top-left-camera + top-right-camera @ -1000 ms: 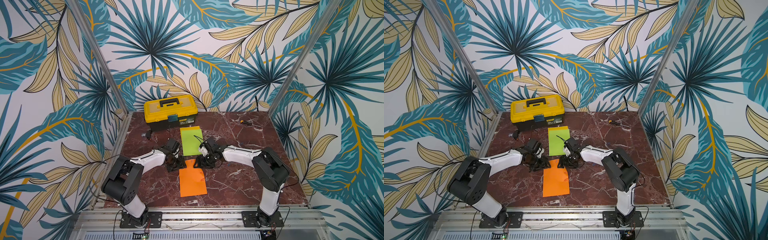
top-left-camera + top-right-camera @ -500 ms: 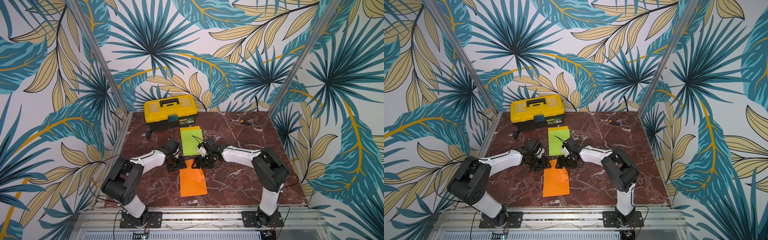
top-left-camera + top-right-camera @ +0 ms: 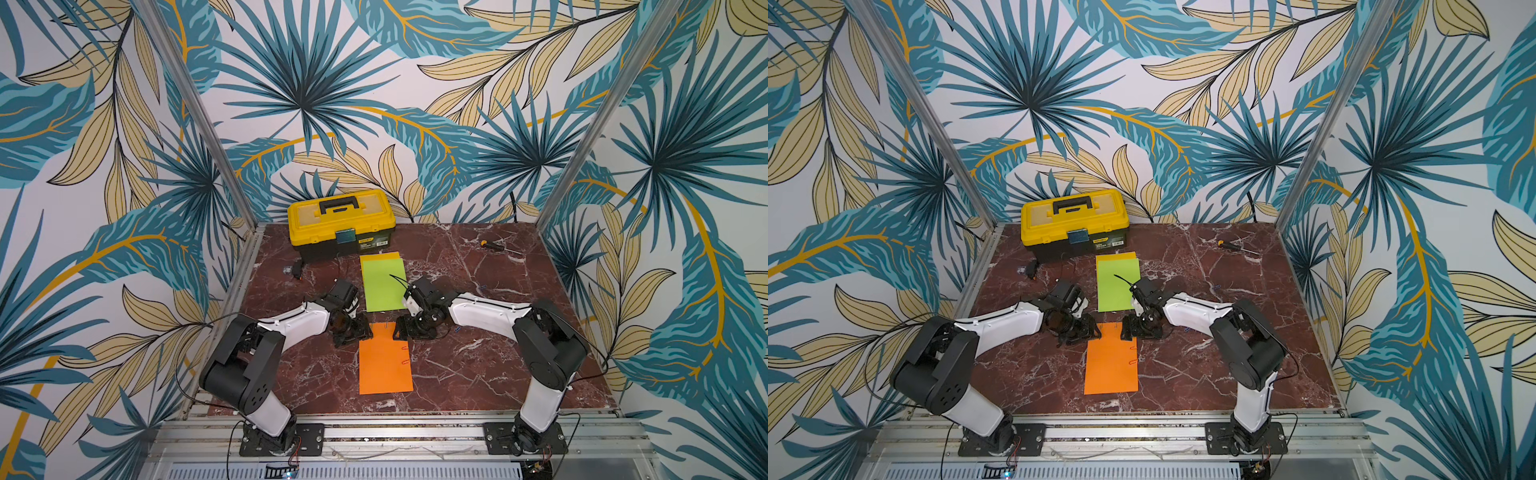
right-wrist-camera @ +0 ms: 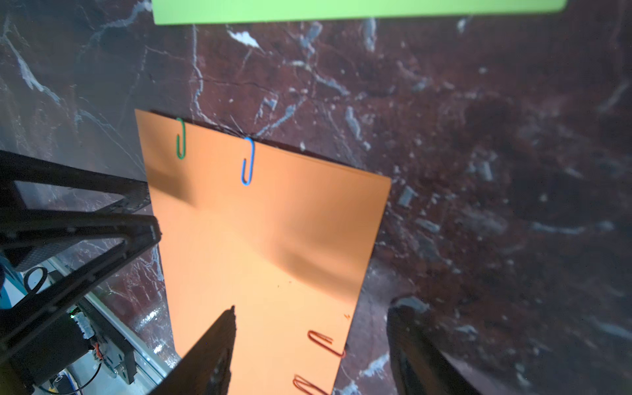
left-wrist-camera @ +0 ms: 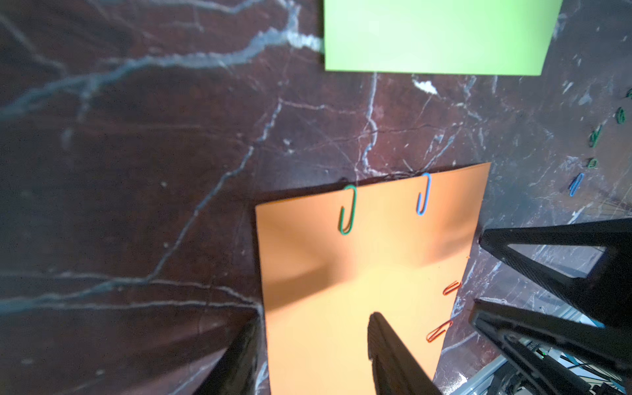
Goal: Unclip the paperclips from the documents
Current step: Pick up the document from the center of the board.
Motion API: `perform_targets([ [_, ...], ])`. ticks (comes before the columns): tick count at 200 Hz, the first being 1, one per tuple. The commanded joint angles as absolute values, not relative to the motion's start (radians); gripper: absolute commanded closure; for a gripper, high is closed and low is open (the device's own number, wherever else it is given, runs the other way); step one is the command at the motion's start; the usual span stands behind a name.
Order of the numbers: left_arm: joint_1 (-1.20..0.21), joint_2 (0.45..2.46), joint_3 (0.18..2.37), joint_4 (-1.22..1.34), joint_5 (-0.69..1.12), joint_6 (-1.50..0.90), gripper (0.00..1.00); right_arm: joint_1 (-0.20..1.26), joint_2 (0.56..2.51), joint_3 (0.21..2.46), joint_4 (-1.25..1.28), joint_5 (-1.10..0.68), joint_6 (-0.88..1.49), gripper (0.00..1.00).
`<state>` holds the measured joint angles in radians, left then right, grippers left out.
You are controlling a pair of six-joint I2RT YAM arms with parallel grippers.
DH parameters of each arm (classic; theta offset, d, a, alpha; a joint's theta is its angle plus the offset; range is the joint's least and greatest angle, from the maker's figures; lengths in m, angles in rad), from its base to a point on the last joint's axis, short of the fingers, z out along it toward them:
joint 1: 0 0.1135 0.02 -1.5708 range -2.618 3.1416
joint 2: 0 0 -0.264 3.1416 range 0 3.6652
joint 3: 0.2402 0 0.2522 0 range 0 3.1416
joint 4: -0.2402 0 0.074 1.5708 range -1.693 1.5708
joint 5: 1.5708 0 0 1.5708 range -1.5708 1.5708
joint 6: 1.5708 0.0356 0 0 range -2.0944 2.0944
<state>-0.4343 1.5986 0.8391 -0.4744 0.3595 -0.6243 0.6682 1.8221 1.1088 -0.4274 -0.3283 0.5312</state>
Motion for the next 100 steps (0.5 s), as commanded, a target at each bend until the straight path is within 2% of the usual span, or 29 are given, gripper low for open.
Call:
perform_targets([
  [1, -0.436, 1.595, 0.810, -0.543, 0.348, -0.614, 0.48, 0.675, 1.802, 1.072, -0.457, -0.371, 0.566, 0.29],
  [100, -0.447, 1.650, 0.828, -0.543, 0.398, -0.595, 0.49, 0.703, 1.960, 1.166, -0.400, -0.397, 0.586, 0.29],
])
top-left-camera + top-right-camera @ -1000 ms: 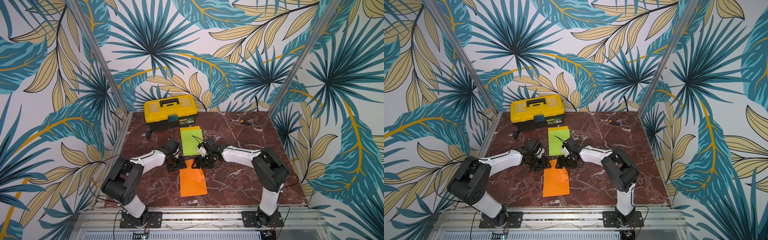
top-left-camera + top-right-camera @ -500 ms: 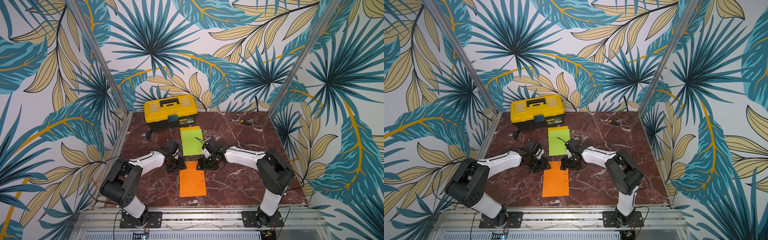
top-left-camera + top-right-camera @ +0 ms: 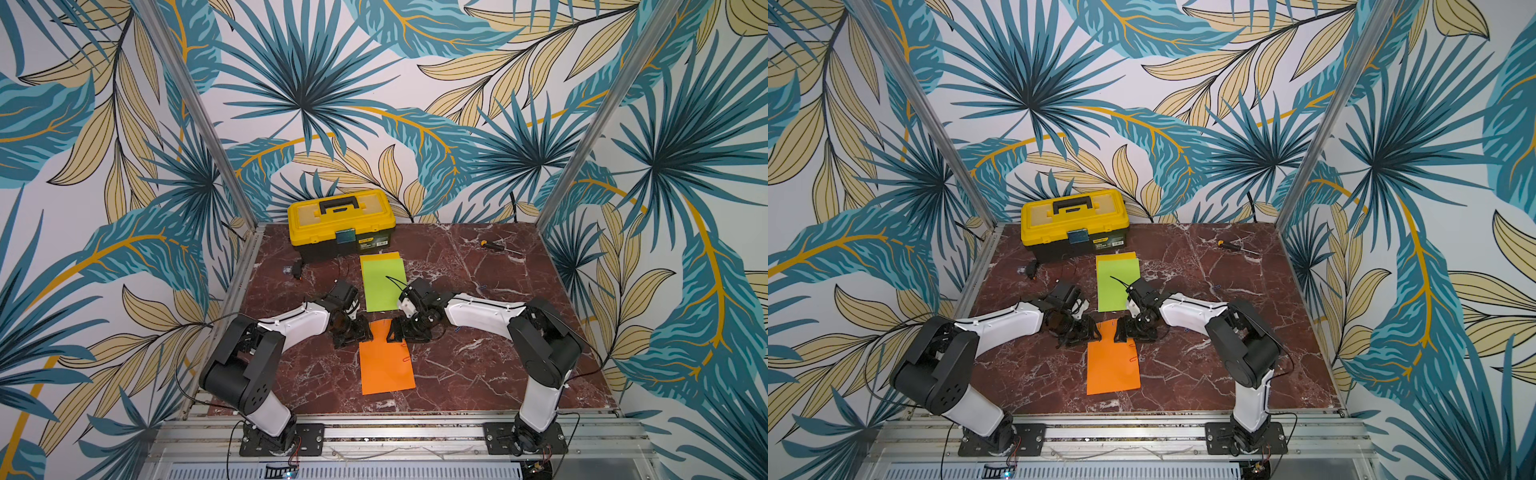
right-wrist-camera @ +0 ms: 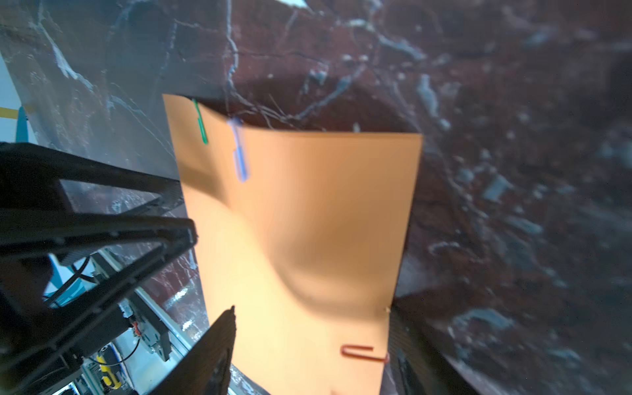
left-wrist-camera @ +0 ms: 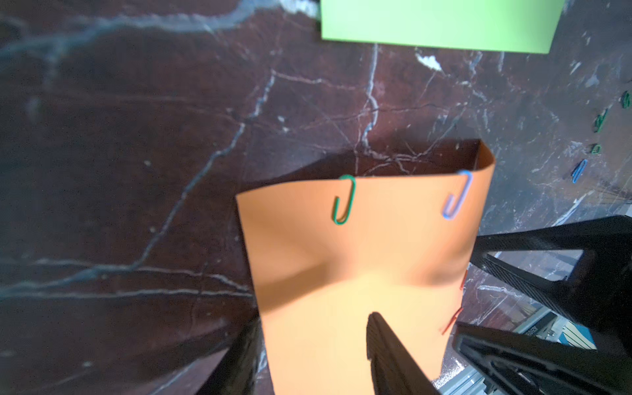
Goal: Unclip the paperclips from the documents
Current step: Pick up the document from the center of the board.
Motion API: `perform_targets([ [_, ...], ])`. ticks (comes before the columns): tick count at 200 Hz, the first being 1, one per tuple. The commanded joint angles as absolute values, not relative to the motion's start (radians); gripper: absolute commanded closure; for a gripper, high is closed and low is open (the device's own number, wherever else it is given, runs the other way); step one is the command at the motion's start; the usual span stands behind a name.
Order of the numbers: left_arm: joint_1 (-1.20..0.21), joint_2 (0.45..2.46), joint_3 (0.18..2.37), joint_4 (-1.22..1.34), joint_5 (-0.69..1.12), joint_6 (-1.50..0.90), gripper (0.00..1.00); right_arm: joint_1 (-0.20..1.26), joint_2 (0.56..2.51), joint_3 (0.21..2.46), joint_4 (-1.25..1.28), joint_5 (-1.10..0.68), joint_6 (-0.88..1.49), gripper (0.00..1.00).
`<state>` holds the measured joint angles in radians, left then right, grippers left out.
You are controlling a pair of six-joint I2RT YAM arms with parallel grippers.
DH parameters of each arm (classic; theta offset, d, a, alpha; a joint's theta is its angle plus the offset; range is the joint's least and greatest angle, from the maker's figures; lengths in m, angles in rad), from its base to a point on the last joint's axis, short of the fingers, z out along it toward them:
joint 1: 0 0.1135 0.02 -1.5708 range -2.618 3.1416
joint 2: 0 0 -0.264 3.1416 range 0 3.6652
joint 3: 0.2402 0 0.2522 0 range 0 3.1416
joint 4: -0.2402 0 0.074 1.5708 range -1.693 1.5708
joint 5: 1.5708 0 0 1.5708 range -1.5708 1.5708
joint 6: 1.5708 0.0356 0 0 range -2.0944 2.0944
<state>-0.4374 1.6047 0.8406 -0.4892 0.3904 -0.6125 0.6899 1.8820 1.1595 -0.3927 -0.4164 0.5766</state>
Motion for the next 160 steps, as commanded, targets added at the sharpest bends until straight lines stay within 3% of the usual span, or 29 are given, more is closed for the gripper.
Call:
perform_targets([
  [1, -0.447, 1.650, 0.828, -0.543, 0.399, -0.595, 0.49, 0.703, 1.961, 1.167, -0.400, -0.397, 0.586, 0.29],
  [109, -0.446, 1.661, 0.836, -0.543, 0.376, -0.594, 0.51, 0.715, 2.005, 1.216, -0.373, -0.456, 0.543, 0.29],
  [160, -0.445, 1.653, 0.834, -0.543, 0.369, -0.595, 0.51, 0.715, 2.000, 1.210, -0.370, -0.429, 0.545, 0.48],
])
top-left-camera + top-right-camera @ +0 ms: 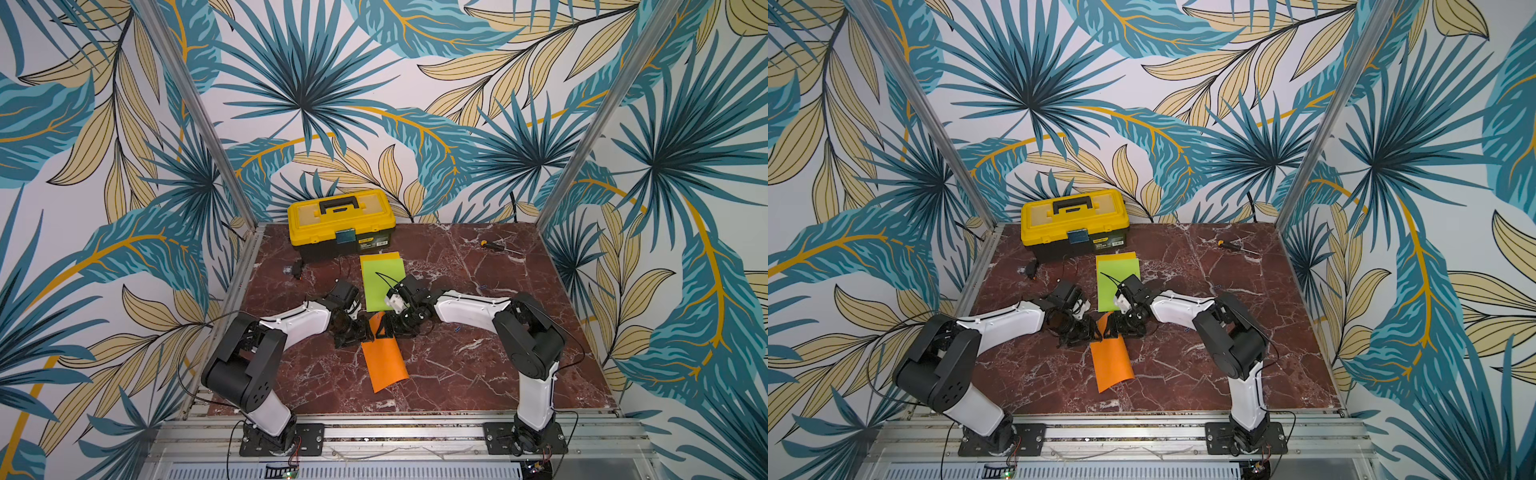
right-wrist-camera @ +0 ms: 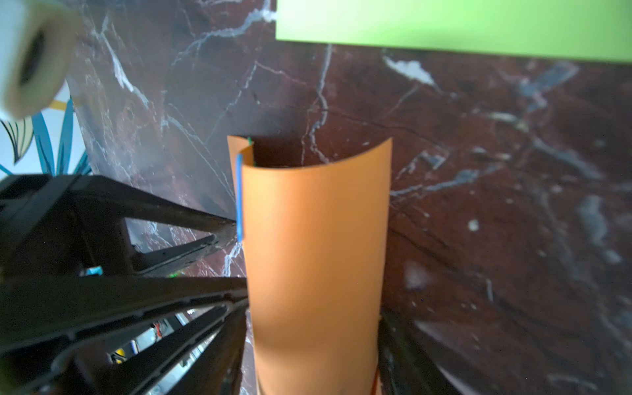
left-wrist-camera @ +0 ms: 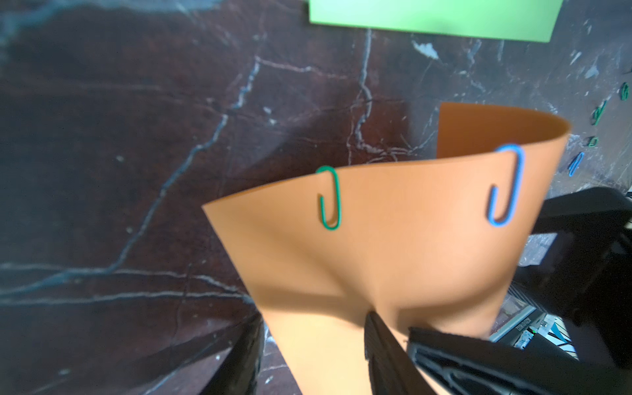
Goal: Unclip the paperclips from the documents
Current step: Pick up the document from the center of the board.
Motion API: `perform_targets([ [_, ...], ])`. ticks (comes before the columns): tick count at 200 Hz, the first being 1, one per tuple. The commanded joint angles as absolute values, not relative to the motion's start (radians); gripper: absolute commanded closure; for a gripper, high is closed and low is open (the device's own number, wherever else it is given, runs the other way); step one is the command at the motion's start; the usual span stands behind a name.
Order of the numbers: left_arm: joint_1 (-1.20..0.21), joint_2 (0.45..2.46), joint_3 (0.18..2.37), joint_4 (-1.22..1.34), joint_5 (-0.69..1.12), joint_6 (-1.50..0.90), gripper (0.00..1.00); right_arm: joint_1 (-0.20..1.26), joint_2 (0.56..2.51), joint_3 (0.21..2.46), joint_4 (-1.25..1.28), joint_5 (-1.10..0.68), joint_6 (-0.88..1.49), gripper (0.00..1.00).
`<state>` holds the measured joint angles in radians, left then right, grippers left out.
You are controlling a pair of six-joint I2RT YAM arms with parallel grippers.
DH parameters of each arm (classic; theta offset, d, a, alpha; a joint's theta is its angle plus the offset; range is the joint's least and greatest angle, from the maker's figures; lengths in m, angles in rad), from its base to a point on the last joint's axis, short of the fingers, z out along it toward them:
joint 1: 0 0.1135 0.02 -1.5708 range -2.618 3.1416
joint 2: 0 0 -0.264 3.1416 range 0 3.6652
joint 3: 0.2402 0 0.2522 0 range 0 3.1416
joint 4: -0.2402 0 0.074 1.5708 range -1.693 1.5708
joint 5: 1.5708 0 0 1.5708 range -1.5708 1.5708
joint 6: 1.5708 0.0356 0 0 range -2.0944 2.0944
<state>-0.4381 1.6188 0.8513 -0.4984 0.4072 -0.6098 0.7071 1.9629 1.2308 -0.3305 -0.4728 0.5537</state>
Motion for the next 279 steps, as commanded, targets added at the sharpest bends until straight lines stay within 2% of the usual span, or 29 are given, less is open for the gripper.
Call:
perform_targets([
  [1, -0.446, 1.653, 0.834, -0.543, 0.369, -0.595, 0.51, 0.716, 2.000, 1.210, -0.370, -0.429, 0.545, 0.48],
  [33, -0.445, 1.626, 0.833, -0.543, 0.379, -0.598, 0.51, 0.715, 1.984, 1.210, -0.362, -0.417, 0.543, 0.63],
  [87, -0.419, 1.533, 0.822, -0.543, 0.392, -0.603, 0.49, 0.713, 1.941, 1.197, -0.321, -0.430, 0.522, 0.76],
  [129, -0.398, 1.456, 0.830, -0.523, 0.404, -0.587, 0.47, 0.699, 1.888, 1.161, -0.263, -0.466, 0.521, 0.79],
  [162, -0.358, 1.412, 0.808, -0.436, 0.482, -0.586, 0.44, 0.673, 1.814, 1.123, -0.227, -0.512, 0.530, 0.79],
  [234, -0.306, 1.404, 0.763, -0.202, 0.650, -0.607, 0.41, 0.592, 1.668, 1.063, -0.118, -0.606, 0.579, 0.80],
  [279, -0.291, 1.418, 0.746, -0.068, 0.746, -0.641, 0.37, 0.574, 1.640, 1.049, -0.053, -0.662, 0.612, 0.80],
])
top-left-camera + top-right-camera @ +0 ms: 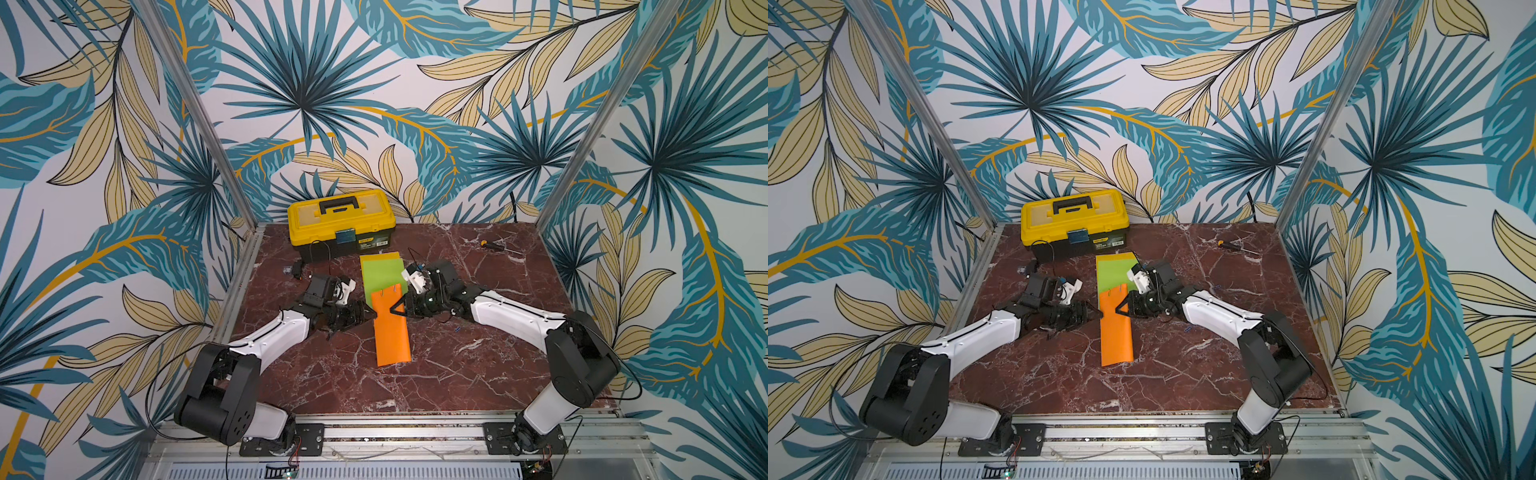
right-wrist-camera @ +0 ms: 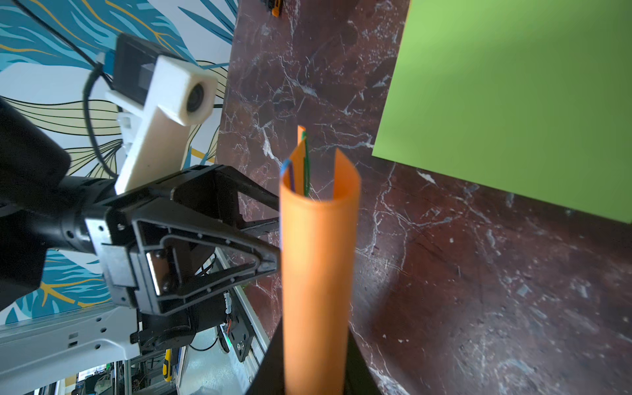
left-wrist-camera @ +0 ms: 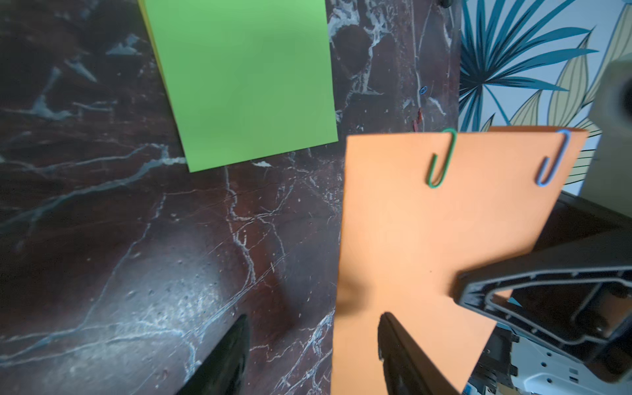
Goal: Unclip the paperclips from the documents
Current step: Pick up the document from the center of the board.
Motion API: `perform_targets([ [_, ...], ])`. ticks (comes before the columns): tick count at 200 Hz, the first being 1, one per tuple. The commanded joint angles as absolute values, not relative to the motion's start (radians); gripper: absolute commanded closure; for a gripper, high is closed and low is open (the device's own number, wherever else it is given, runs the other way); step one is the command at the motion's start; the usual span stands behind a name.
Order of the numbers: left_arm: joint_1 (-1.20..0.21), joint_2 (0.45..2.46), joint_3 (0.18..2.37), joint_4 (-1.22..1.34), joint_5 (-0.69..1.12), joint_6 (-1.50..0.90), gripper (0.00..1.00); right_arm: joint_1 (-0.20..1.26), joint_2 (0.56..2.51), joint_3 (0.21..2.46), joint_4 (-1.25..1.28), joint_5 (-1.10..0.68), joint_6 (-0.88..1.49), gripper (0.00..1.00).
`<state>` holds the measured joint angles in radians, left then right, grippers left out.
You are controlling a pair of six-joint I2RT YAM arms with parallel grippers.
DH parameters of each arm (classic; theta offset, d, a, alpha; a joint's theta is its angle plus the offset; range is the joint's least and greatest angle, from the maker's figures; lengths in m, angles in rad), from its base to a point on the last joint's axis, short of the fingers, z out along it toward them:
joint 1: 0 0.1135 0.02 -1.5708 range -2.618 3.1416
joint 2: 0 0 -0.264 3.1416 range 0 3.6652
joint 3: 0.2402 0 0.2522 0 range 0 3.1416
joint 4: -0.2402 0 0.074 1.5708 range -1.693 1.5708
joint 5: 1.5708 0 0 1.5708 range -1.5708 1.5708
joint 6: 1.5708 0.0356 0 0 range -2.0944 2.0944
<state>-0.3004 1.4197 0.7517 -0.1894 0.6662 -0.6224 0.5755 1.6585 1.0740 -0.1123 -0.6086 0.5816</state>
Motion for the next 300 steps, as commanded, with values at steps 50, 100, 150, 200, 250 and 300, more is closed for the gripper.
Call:
perform_targets([
  [50, -0.290, 1.458, 0.771, -0.024, 0.795, -0.675, 0.37, 0.575, 1.663, 1.036, 0.044, -0.704, 0.663, 0.80],
  [100, -0.289, 1.441, 0.781, -0.002, 0.822, -0.700, 0.44, 0.576, 1.698, 1.046, 0.031, -0.677, 0.647, 0.80],
  [150, -0.284, 1.395, 0.764, -0.002, 0.810, -0.717, 0.51, 0.576, 1.712, 1.041, -0.013, -0.660, 0.614, 0.80],
  [200, -0.281, 1.401, 0.769, 0.006, 0.823, -0.716, 0.54, 0.588, 1.730, 1.059, -0.055, -0.695, 0.575, 0.80],
  [250, -0.282, 1.416, 0.770, 0.006, 0.828, -0.710, 0.61, 0.599, 1.733, 1.068, -0.064, -0.698, 0.565, 0.81],
  [300, -0.281, 1.422, 0.769, 0.007, 0.842, -0.704, 0.73, 0.606, 1.739, 1.078, -0.023, -0.707, 0.586, 0.81],
])
